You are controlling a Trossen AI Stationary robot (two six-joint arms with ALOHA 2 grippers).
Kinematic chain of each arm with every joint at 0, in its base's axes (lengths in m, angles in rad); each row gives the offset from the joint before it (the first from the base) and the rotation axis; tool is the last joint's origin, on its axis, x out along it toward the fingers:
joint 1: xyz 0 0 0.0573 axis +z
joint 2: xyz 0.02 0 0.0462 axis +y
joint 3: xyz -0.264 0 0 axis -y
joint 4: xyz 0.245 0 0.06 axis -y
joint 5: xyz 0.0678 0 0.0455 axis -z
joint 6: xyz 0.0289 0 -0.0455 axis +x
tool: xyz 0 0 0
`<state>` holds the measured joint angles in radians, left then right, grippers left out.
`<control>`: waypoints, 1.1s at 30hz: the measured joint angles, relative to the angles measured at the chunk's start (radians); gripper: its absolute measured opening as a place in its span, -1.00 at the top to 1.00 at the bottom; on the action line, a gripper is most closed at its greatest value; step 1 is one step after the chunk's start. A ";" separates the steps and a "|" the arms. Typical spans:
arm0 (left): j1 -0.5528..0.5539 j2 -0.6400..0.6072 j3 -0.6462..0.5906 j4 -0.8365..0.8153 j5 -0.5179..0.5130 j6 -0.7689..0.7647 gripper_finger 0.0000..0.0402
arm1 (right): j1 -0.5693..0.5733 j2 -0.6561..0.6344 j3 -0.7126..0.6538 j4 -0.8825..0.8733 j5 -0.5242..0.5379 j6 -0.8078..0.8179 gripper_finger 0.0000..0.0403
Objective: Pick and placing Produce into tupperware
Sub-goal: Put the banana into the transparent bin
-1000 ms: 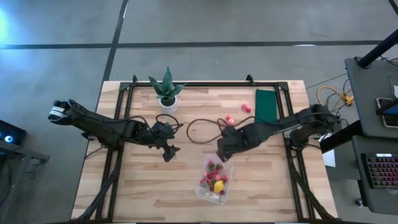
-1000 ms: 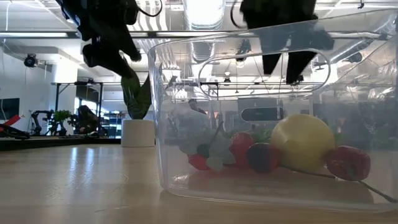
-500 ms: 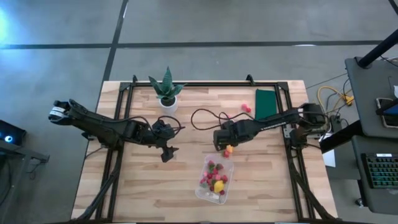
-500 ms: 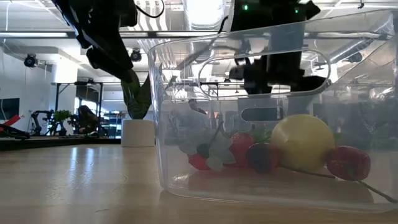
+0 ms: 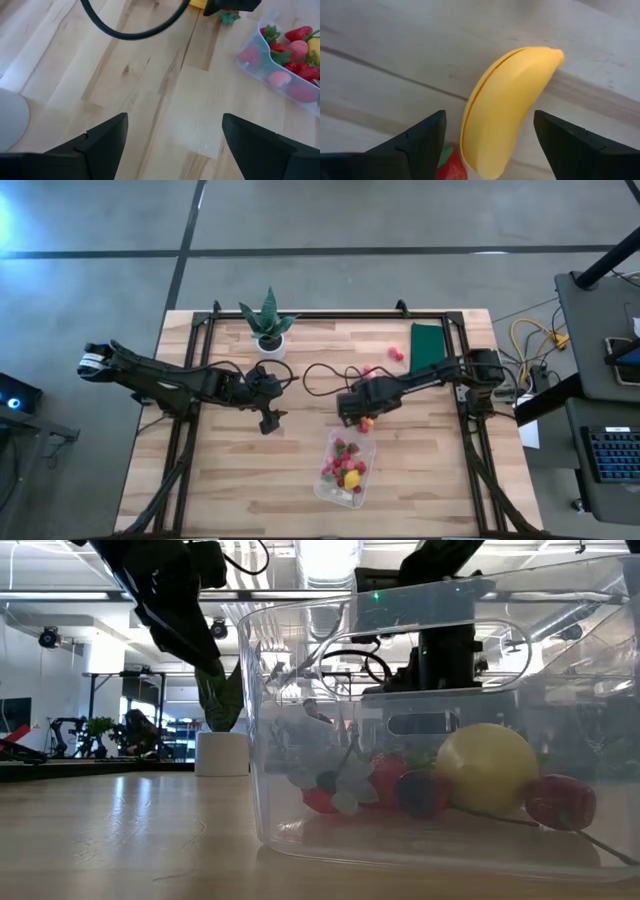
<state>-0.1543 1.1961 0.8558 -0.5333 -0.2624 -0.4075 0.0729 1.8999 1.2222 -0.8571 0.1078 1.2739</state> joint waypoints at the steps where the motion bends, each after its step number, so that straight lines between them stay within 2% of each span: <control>1: 0.000 0.000 0.000 -0.001 0.000 0.000 -0.54 | -0.001 0.000 -0.002 0.000 -0.001 0.000 -0.41; 11: 0.002 0.000 0.000 -0.009 0.001 0.006 -0.54 | -0.004 -0.004 -0.003 0.003 -0.001 -0.011 -0.05; 22: 0.002 0.000 0.000 -0.009 0.001 0.002 -0.54 | -0.003 -0.029 0.013 0.004 -0.002 -0.035 0.22; 28: 0.002 0.000 0.000 -0.009 0.001 -0.005 -0.54 | 0.007 -0.132 0.017 -0.003 0.008 -0.053 0.28; 33: 0.002 0.000 0.001 -0.029 0.000 -0.006 -0.54 | 0.069 -0.268 0.035 0.003 -0.004 -0.085 0.27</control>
<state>-0.1524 1.1961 0.8566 -0.5618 -0.2622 -0.4137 0.1422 1.6316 1.2574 -0.8542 0.1040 1.1891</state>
